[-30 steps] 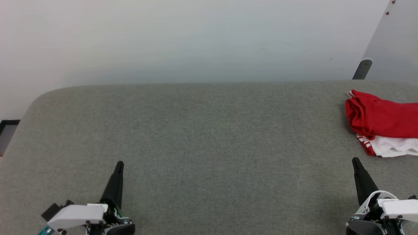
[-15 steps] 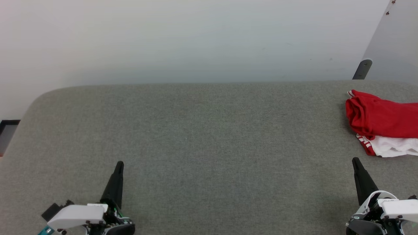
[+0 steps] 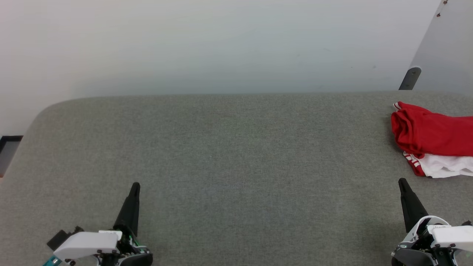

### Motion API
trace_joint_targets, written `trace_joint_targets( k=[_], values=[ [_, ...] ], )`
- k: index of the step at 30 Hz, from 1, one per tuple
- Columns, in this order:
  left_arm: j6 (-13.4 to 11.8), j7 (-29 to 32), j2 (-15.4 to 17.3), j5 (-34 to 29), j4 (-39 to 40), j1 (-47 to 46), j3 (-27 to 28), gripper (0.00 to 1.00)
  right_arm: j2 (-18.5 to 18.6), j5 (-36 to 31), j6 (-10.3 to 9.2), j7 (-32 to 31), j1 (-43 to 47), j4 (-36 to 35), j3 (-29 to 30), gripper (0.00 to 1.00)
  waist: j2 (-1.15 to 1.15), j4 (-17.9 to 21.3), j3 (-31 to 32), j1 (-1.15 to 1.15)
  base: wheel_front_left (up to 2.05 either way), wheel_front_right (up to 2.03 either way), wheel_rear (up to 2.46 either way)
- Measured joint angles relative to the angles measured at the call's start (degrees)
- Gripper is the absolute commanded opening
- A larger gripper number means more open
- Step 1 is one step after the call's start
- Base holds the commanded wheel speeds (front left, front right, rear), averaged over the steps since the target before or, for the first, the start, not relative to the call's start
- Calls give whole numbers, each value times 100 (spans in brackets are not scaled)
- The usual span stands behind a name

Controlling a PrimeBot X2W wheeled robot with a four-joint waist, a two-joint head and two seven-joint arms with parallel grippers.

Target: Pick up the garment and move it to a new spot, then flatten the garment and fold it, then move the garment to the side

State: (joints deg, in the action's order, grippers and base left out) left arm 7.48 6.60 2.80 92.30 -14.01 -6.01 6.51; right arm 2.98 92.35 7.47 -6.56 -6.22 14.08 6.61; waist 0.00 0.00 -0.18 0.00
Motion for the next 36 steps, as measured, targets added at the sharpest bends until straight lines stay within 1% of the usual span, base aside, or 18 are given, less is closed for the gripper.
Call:
trace_joint_targets(
  k=[36],
  values=[
    [0,0,0,0,0,-1,-1,0,0,0,0,0,0,0,0,0,0,0,0,0,0,0,0]
  ],
)
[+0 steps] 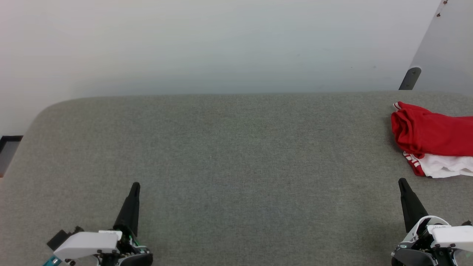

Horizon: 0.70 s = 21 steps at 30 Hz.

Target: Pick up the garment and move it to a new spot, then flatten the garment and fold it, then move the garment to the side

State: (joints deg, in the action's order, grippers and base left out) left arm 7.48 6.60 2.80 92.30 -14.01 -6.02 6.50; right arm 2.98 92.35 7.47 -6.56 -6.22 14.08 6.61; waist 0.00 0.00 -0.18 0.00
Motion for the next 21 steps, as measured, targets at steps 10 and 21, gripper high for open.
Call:
trace_joint_targets(
  k=[10,21],
  values=[
    [0,0,0,0,0,0,0,0,0,0,0,0,0,0,0,0,0,0,0,0,0,0,0],
    [0,0,0,0,0,0,0,0,0,0,0,0,0,0,0,0,0,0,0,0,0,0,0]
  ],
)
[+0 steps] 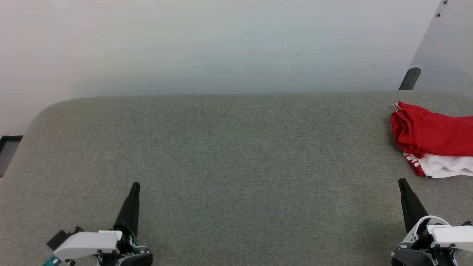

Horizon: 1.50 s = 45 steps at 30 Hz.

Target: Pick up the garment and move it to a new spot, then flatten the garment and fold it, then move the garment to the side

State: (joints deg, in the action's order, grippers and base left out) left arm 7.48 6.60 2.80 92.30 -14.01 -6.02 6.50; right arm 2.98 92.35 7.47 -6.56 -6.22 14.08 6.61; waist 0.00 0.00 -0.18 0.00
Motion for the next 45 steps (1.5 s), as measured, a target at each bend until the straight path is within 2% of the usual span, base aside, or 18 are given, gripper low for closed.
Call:
trace_joint_targets(
  k=[45],
  values=[
    [0,0,0,0,0,0,0,0,0,0,0,0,0,-1,-1,0,0,0,0,0,0,0,0]
  ],
)
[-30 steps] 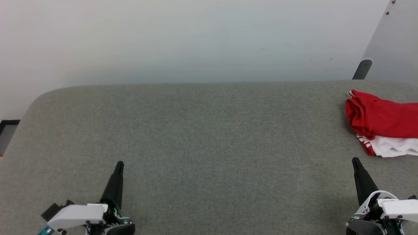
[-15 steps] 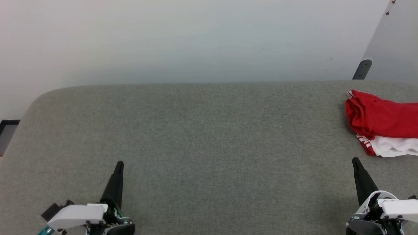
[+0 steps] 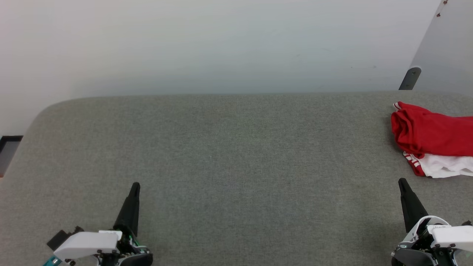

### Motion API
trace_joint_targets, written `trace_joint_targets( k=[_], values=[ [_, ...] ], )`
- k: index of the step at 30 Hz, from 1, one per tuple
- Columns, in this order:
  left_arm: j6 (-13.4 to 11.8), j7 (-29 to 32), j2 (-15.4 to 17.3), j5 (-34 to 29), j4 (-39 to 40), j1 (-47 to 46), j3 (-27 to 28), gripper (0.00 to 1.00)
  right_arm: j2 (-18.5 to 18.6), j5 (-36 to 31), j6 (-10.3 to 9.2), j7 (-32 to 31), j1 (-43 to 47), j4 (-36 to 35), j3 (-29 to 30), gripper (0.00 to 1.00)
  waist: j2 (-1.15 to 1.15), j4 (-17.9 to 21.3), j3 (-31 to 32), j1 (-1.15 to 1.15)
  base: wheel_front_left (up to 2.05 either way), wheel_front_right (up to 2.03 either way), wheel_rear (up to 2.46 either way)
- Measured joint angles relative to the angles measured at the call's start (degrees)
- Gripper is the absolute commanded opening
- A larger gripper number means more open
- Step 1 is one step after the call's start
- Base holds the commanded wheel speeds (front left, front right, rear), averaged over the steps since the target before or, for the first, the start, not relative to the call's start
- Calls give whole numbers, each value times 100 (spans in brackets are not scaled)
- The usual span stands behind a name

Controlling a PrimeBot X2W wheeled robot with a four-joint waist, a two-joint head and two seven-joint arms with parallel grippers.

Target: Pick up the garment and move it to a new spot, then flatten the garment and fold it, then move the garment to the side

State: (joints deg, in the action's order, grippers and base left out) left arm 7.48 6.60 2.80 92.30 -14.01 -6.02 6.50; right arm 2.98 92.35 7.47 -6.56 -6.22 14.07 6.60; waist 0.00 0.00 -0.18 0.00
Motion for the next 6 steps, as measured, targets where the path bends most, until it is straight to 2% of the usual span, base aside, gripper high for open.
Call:
trace_joint_targets(
  k=[6],
  values=[
    [0,0,0,0,0,0,0,0,0,0,1,0,0,0,0,0,0,0,0,0,0,0,0]
  ],
)
